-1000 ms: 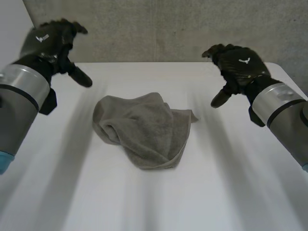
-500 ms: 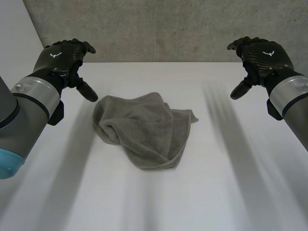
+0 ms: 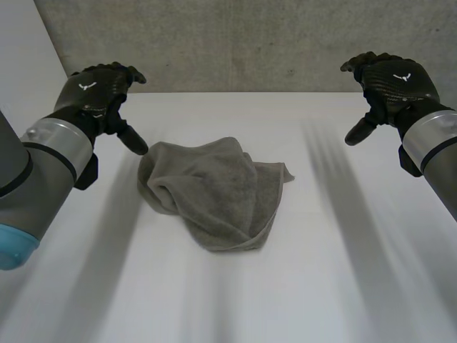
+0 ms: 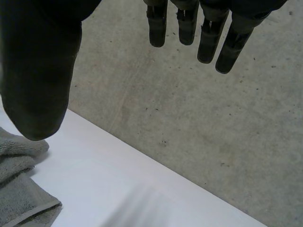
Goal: Fold the towel.
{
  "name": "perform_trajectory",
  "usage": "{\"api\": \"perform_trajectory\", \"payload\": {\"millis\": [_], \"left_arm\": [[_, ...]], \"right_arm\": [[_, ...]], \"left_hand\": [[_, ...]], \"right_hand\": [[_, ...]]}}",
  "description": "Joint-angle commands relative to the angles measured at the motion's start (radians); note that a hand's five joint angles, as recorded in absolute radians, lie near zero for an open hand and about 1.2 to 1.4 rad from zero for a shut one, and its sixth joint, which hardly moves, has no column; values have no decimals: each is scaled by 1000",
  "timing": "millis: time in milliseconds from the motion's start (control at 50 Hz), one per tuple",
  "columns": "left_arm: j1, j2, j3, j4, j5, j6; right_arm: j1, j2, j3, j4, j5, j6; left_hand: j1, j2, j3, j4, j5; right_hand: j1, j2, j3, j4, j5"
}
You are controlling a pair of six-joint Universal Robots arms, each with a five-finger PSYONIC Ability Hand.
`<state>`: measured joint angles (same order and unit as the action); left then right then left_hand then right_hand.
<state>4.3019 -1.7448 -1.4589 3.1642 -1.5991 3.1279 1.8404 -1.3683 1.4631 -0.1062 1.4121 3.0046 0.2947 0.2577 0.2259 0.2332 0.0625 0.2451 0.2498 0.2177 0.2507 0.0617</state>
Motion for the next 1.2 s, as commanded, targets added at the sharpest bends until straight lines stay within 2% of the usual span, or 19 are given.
{"api": "perform_trajectory", "payload": {"millis": [20,60,80,120,240,320,640,740,780,800,820,840,860,880,960,1000,1060,1100,1200], "left_arm": [[-117,8,-63,-9,42,11],[-145,10,-101,-7,57,20],[-166,13,-139,-1,68,30],[-185,19,-169,3,74,41],[-231,-10,-244,42,77,64],[-263,-102,-248,75,71,64],[-271,-315,-184,132,51,52],[-272,-367,-153,131,13,50],[-272,-374,-150,132,7,49],[-272,-374,-150,132,7,49],[-274,-380,-146,132,2,49],[-275,-389,-140,134,-4,49],[-275,-389,-140,134,-4,49],[-277,-397,-133,134,-8,46],[-283,-407,-123,134,-19,38],[-287,-409,-115,140,-35,28],[-294,-412,-101,170,-53,8],[-294,-412,-95,186,-61,-2],[-294,-418,-66,210,-68,-22]], "right_arm": [[-12,18,-12,19,-137,-85],[-33,55,-3,42,-266,-177],[-33,55,-3,42,-266,-178],[-38,106,-6,95,-352,-255],[-24,211,-14,140,-407,-345],[-6,253,-15,138,-407,-366],[122,429,-27,126,-400,-357],[160,465,-37,114,-390,-355],[172,486,-46,108,-387,-354],[172,486,-46,108,-387,-354],[174,495,-52,105,-386,-348],[175,497,-58,99,-384,-331],[175,497,-58,99,-384,-331],[175,492,-60,89,-383,-299],[169,460,-52,46,-381,-204],[160,388,-37,14,-378,-95],[157,359,-27,5,-375,-46],[145,309,0,-9,-355,40],[140,258,37,-13,-318,120]], "left_hand": [[-55,-18,-51,-59,3],[-52,-15,-51,-59,6],[-49,-12,-51,-59,9],[-40,-3,-51,-59,18],[-28,9,-51,-59,29],[10,47,-51,-59,67],[104,141,-51,-59,161],[110,147,-51,-59,167],[110,147,-51,-59,167],[110,147,-51,-59,167],[115,152,-51,-59,173],[121,158,-51,-59,179],[121,158,-51,-59,179],[136,173,-51,-59,194],[160,197,-51,-59,217],[168,205,-51,-59,226],[168,205,-51,-59,226],[168,205,-51,-59,226],[186,223,-51,-59,244]], "right_hand": [[-71,-75,-43,-76,-62],[-71,-75,-43,-76,-62],[-71,-75,-43,-76,-62],[-71,-75,-43,-76,-62],[-71,-75,-43,-76,-62],[-2,-7,-43,-76,7],[386,381,-43,-76,395],[503,499,-43,-76,512],[667,662,-43,-76,676],[668,663,-43,-76,677],[793,788,-43,-76,802],[1021,1016,-43,-76,1030],[1023,1018,-43,-76,1032],[1150,1145,-43,-76,1159],[1151,1146,-43,-76,1160],[1151,1146,-43,-76,1160],[1151,1146,-43,-76,1160],[1151,1146,-43,-76,1160],[1151,1146,-43,-76,1160]]}}
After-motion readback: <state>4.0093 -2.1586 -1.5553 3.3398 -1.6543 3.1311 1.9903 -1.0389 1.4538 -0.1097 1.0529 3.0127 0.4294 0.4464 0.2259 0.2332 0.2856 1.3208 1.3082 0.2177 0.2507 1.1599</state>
